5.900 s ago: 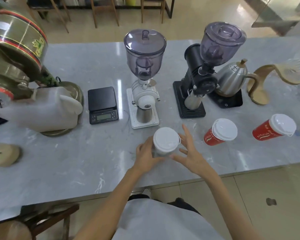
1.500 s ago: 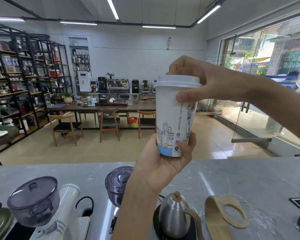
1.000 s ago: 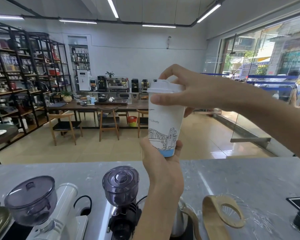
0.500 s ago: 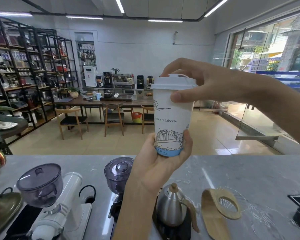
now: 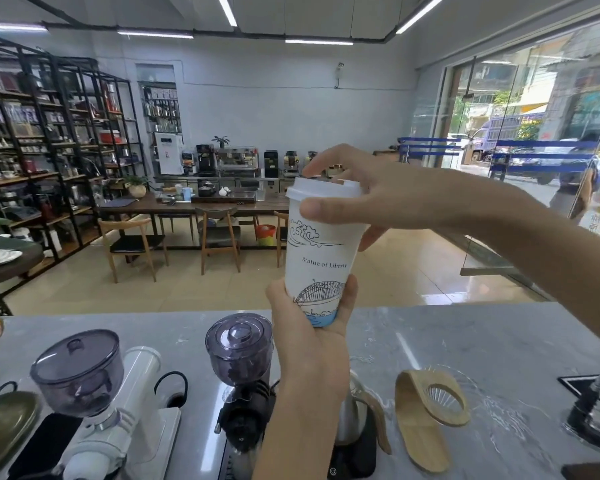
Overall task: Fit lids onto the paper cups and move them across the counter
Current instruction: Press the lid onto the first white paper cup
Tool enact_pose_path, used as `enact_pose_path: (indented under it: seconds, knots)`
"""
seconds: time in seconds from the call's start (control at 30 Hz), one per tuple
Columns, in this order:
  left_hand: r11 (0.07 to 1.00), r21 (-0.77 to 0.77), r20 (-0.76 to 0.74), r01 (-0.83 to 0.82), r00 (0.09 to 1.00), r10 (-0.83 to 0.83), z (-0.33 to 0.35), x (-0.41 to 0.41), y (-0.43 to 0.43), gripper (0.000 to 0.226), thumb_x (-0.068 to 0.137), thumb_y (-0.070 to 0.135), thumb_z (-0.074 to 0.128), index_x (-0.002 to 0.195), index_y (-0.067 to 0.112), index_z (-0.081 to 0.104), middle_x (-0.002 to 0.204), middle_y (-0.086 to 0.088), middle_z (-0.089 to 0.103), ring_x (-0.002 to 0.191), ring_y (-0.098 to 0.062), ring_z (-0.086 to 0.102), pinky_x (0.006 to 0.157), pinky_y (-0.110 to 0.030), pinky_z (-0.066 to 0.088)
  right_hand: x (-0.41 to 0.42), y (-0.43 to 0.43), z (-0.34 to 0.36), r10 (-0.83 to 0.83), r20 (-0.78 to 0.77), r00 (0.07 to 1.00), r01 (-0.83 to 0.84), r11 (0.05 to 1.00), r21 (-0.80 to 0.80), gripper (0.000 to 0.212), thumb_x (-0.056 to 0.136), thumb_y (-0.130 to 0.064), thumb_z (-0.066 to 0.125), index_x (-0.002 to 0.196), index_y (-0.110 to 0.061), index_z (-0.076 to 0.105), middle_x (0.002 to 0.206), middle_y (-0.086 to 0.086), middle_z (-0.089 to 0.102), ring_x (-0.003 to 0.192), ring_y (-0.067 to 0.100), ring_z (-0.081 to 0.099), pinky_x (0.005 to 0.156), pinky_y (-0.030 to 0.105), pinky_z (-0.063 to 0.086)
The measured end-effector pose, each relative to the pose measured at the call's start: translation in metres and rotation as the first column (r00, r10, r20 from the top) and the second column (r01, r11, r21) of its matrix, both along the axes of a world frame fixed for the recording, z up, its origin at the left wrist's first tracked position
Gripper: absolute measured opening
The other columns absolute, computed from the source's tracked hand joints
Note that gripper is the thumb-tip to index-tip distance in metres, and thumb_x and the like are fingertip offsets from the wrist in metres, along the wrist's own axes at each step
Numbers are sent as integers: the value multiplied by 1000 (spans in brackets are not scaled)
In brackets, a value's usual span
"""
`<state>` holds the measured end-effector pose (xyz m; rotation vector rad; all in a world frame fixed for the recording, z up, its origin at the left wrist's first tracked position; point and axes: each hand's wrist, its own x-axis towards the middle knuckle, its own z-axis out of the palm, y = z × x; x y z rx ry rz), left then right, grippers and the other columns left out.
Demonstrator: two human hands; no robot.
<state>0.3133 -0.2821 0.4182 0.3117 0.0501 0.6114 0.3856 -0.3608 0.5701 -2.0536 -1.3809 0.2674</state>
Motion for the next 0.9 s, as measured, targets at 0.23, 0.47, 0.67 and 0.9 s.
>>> enact_pose_path:
  seconds: [0.23, 0.47, 0.67, 0.9]
  knots:
    - [923, 356, -32, -142, 986, 164, -34, -28, 39, 33, 103, 30, 42, 107, 11, 69, 101, -3, 75, 89, -14, 72, 83, -36, 55, -23, 26, -14, 45, 30, 999, -47, 998, 45, 53, 65, -64, 76, 111, -63, 50, 114, -21, 58, 87, 3, 69, 67, 20, 61]
    - [491, 869, -88, -67, 954, 286, -87, -105, 114, 62, 75, 36, 79, 129, 22, 54, 119, 3, 70, 113, -17, 67, 85, -24, 55, -76, 76, -60, 110, 96, 989, -109, 994, -14, 58, 75, -50, 79, 123, -55, 46, 117, -36, 49, 99, -18, 50, 69, 2, 43]
    - [303, 938, -288, 167, 862, 417, -133, -179, 183, 59, 70, 41, 80, 121, 45, 50, 118, 19, 65, 111, -1, 60, 85, -14, 48, -137, 129, -144, 91, -62, 994, -88, 995, 47, 72, 72, -44, 82, 133, -47, 46, 128, -34, 44, 123, -12, 41, 92, 8, 39]
    - [374, 829, -534, 416, 788, 307, -238, -246, 239, 80, 78, 46, 81, 143, 52, 35, 139, 30, 52, 127, 7, 51, 96, -20, 51, -208, 188, -283, 50, -297, 954, -37, 998, 51, 95, 69, -21, 87, 132, -64, 30, 123, -42, 45, 117, -16, 42, 101, 11, 38]
